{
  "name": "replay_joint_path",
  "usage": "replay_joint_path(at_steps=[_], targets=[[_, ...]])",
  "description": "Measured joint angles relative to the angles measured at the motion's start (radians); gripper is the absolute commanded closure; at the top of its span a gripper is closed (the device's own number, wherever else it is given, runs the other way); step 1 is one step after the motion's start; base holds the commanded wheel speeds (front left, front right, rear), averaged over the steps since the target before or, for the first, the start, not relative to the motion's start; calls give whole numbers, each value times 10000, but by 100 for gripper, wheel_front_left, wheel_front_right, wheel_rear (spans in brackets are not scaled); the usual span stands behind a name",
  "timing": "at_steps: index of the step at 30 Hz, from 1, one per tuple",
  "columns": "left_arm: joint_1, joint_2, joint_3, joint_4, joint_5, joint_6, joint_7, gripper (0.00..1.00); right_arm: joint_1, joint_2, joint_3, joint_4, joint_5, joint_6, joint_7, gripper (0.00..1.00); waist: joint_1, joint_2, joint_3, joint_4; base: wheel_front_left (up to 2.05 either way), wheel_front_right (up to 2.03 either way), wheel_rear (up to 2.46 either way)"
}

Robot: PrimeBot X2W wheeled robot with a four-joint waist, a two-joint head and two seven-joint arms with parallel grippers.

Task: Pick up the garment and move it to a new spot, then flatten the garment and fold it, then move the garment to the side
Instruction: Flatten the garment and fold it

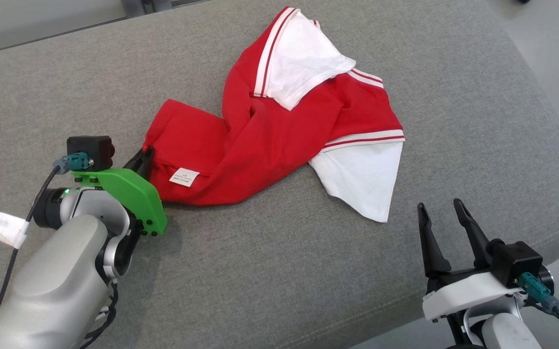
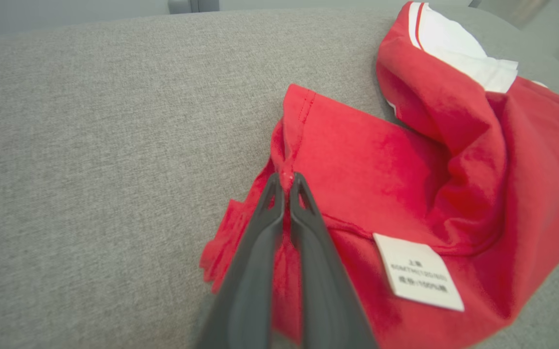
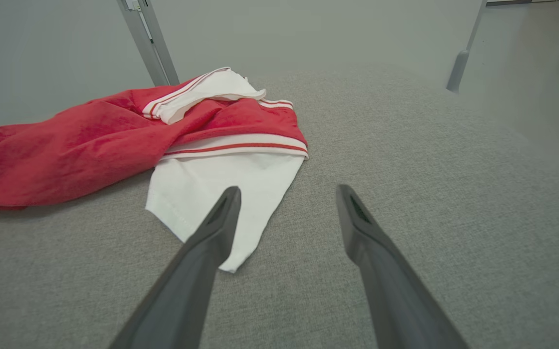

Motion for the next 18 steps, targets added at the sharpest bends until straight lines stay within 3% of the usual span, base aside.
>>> replay_joint_path(at_steps=[10, 18], targets=[[-360, -4, 199, -612, -63, -40, -176, 100, 0, 0, -77, 12, 0, 0, 0, 0, 0, 0, -50, 152, 0, 0, 0], [-1190, 151, 821, -1973, -140, 318, -395, 100, 18, 2, -31, 90, 2, 0, 0, 0, 0, 0, -275, 249, 0, 0, 0]])
